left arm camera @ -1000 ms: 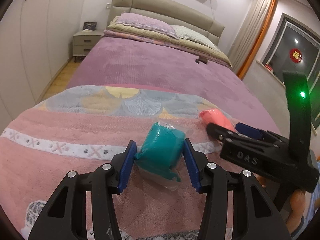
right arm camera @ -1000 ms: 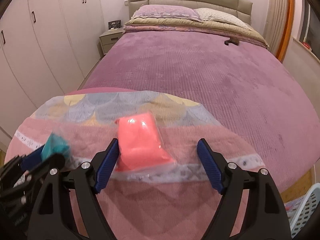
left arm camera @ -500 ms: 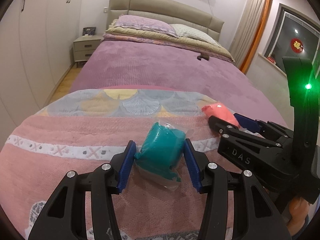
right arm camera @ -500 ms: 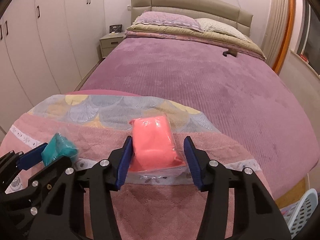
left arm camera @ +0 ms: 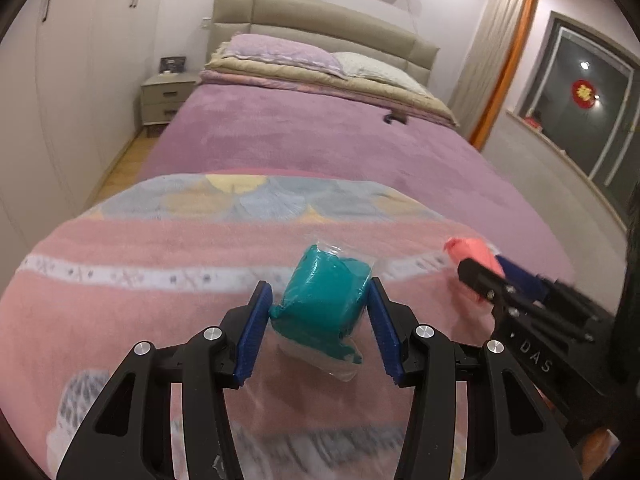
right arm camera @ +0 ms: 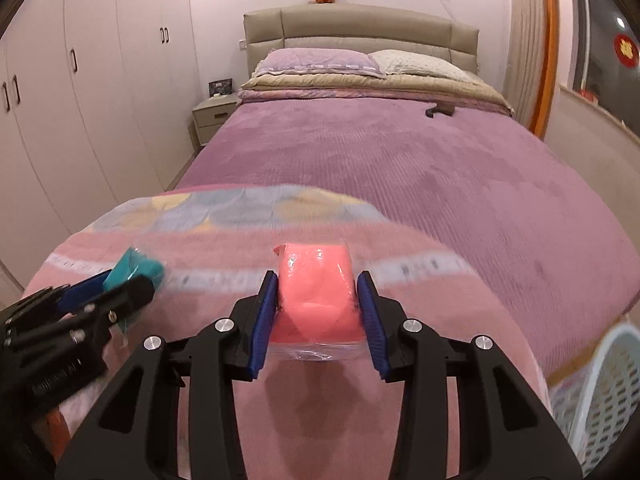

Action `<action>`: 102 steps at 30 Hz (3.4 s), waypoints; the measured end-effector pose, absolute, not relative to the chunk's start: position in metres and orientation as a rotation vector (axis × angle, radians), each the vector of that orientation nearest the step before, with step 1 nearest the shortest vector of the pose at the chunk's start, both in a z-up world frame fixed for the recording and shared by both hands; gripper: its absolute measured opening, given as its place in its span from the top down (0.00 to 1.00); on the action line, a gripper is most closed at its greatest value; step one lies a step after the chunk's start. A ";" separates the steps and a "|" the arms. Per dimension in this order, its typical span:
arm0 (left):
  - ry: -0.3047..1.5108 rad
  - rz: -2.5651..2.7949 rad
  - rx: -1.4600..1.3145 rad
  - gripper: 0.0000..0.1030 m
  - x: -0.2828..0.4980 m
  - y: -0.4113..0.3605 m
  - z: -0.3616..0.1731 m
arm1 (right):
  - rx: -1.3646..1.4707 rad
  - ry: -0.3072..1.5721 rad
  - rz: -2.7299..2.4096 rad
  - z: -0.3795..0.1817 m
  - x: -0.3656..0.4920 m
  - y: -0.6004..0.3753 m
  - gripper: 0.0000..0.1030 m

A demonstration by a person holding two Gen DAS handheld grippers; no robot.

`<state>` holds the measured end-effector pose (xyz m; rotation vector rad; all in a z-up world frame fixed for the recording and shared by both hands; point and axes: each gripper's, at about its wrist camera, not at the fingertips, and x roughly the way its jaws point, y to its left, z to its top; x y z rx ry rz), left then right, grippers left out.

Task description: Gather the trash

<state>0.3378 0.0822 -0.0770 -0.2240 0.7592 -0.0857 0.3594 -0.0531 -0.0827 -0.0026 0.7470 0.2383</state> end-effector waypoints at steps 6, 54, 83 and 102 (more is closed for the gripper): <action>0.694 -0.021 -0.063 0.54 0.283 0.054 -0.041 | 0.104 0.728 0.257 -0.057 0.301 -0.080 0.64; 0.634 -0.628 0.286 0.44 0.251 -0.254 -0.038 | 0.426 0.662 -0.275 -0.065 0.171 -0.364 0.63; 0.444 -0.231 0.100 0.13 0.183 -0.084 -0.001 | 0.297 0.633 -0.105 -0.026 0.165 -0.256 0.59; 0.336 0.015 0.077 0.08 0.145 -0.034 -0.053 | 0.123 0.468 -0.087 -0.024 0.129 -0.185 0.59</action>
